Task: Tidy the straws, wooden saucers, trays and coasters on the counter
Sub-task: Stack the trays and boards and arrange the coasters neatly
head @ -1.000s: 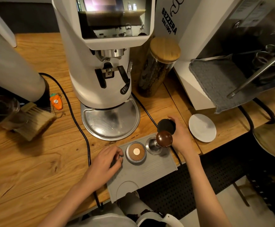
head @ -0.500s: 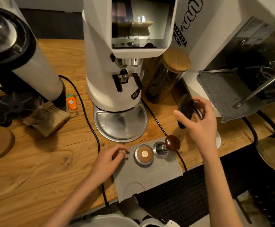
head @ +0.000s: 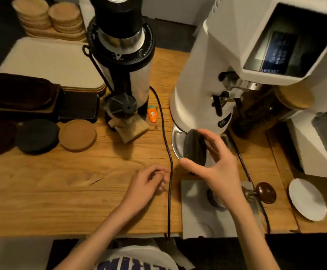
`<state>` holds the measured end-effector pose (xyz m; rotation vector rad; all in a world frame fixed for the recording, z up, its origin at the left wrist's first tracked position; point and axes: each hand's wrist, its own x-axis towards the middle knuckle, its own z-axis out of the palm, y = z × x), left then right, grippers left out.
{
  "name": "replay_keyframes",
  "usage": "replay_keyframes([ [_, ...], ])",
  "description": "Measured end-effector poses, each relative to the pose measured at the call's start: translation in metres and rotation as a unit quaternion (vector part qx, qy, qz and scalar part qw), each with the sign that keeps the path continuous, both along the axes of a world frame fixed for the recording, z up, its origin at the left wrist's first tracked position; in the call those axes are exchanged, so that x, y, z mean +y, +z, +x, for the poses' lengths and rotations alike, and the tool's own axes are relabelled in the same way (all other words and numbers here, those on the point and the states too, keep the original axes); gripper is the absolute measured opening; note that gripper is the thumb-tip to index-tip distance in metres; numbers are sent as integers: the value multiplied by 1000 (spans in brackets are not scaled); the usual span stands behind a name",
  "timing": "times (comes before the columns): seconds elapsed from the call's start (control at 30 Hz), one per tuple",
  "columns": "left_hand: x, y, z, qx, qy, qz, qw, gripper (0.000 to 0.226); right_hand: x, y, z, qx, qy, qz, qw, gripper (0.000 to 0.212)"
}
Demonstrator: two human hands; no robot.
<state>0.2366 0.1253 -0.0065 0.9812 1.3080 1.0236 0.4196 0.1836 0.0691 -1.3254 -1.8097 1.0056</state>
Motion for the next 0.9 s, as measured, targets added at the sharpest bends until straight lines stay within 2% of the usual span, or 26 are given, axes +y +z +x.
replay_keyframes([
  [0.2,-33,-9,-54,33,90,-44,994,19,-10,-8,-82,-15,96,-1,995,71],
  [0.43,-71,-28,-165,18,215,-61,974,34,-15,-20,-181,-62,197,24,978,68],
  [0.63,-112,-38,-246,-6,329,-95,940,32,-4,-43,-279,-137,275,75,949,69],
  [0.77,-138,-39,-288,-8,404,-110,908,19,8,-65,-342,-198,298,85,930,70],
  [0.9,-159,-35,-322,-5,430,-96,898,20,14,-83,-382,-241,293,102,920,68],
])
